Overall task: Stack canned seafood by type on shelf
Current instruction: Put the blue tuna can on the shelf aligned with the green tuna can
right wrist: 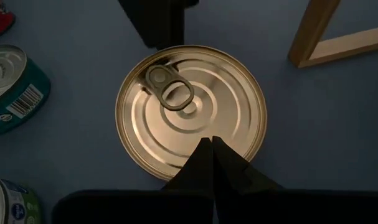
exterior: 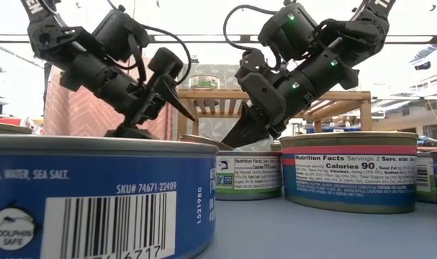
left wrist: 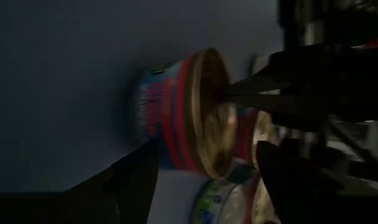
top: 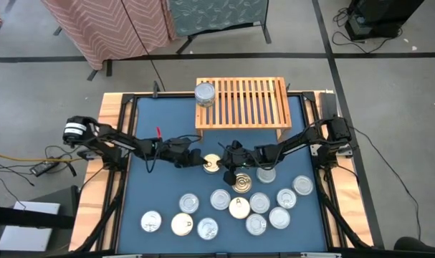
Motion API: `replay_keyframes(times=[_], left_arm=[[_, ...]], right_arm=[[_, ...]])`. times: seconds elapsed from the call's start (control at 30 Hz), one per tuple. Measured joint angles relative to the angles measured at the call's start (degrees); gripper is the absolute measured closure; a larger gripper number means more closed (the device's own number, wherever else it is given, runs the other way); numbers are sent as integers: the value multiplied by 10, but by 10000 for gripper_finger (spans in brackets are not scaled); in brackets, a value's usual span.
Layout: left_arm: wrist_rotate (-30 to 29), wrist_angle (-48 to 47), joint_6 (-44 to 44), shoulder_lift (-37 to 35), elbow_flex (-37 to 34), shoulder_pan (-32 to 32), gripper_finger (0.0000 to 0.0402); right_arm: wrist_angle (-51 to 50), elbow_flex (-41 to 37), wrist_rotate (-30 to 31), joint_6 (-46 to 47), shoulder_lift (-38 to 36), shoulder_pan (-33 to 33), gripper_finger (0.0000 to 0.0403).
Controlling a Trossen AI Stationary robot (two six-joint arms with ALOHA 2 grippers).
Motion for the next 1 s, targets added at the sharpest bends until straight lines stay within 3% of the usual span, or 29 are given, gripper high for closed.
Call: replay_keyframes(times=[0.37,0.83,1.0], left_arm=[[4,8,-14,32,-1,-15,129],[-59,2,-30,33,-1,-16,129],[-60,50,-49,69,-1,-18,129]], right_arm=[[-7,0,6,-14,0,-2,403],[5,-4,0,-23,0,-4,403],[7,-4,-1,-22,0,-4,403]])
